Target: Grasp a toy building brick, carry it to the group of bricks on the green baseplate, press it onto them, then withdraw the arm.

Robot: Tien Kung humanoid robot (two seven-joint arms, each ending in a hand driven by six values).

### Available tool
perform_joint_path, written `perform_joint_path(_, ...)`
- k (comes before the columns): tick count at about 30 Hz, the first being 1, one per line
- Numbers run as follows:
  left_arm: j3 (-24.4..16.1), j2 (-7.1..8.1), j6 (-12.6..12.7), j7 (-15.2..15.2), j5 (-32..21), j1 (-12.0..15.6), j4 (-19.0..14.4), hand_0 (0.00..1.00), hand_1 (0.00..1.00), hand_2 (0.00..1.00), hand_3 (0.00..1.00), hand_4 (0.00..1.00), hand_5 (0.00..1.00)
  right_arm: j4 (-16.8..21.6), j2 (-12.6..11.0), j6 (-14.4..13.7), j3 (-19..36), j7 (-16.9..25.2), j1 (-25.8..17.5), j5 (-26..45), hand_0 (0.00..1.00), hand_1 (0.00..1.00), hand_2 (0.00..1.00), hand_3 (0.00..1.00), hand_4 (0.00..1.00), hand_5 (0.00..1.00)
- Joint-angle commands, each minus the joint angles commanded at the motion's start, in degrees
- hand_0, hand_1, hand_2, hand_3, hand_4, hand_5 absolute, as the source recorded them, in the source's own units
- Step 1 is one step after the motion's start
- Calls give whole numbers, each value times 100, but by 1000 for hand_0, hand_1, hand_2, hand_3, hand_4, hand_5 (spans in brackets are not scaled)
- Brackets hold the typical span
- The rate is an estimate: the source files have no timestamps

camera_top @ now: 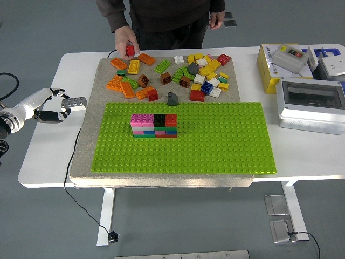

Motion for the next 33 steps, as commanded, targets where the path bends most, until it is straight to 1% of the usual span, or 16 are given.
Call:
perform_joint_path(2,-15,8,-79,109,72,-26,-317,899,929,947,564,570,195,0,3,-4,43,-1,-7,-46,735,787,785,672,382,760)
perform_joint_path(5,26,-52,-149,197,46,-89,-695,899,929,947,564,570,195,0,7,-12,106,-5,-16,-115,735,787,785,672,382,760)
perform_joint_path(7,72,-168,-218,289,26,-161,-954,898,928,947,569,564,194,0,9,-16,115,-3,-23,-128,735,787,784,673,380,762)
perform_joint_path(9,67,-283,-272,361,31,-213,-1065,898,928,947,569,564,194,0,9,-18,109,-2,-29,-137,735,787,784,673,380,762)
perform_joint_path(10,44,-365,-295,398,45,-241,-1112,898,928,947,569,564,194,0,9,-20,107,-2,-32,-150,735,787,784,673,380,762)
perform_joint_path(12,-1,-490,-330,460,76,-277,-1174,897,927,944,571,565,197,0,10,-23,116,-3,-38,-176,735,787,784,672,380,761)
perform_joint_path(16,-129,-790,-464,674,231,-289,-1282,897,927,944,571,565,197,0,20,-24,119,4,-55,-194,735,787,784,672,380,761)
perform_joint_path(18,-276,-988,-583,857,325,-219,-1350,895,927,944,571,568,199,0,23,-26,113,11,-59,-193,735,788,784,673,380,762)
perform_joint_path(21,-479,-1218,-722,1090,440,-89,-1453,895,927,944,571,568,199,0,18,-26,77,25,-58,-153,735,788,784,673,380,762)
perform_joint_path(22,-559,-1318,-789,1202,498,-33,-1500,895,927,944,571,568,199,0,17,-25,62,30,-58,-137,735,788,784,673,380,762)
perform_joint_path(24,-645,-1455,-877,1352,561,26,-1552,895,927,943,572,572,204,0,16,-22,37,37,-57,-109,735,788,784,674,380,760)
perform_joint_path(29,-698,-1736,-1014,1563,619,34,-1509,895,927,943,572,572,204,0,15,-14,-31,50,-50,-36,735,788,784,674,380,760)
perform_joint_path(31,-695,-1821,-1046,1605,624,16,-1457,897,927,941,573,573,212,0,15,-15,-52,52,-45,-20,735,788,784,674,380,759)
perform_joint_path(33,-682,-1873,-1066,1627,611,-1,-1418,897,927,941,573,573,212,0,15,-14,-70,54,-43,0,735,788,784,674,380,759)
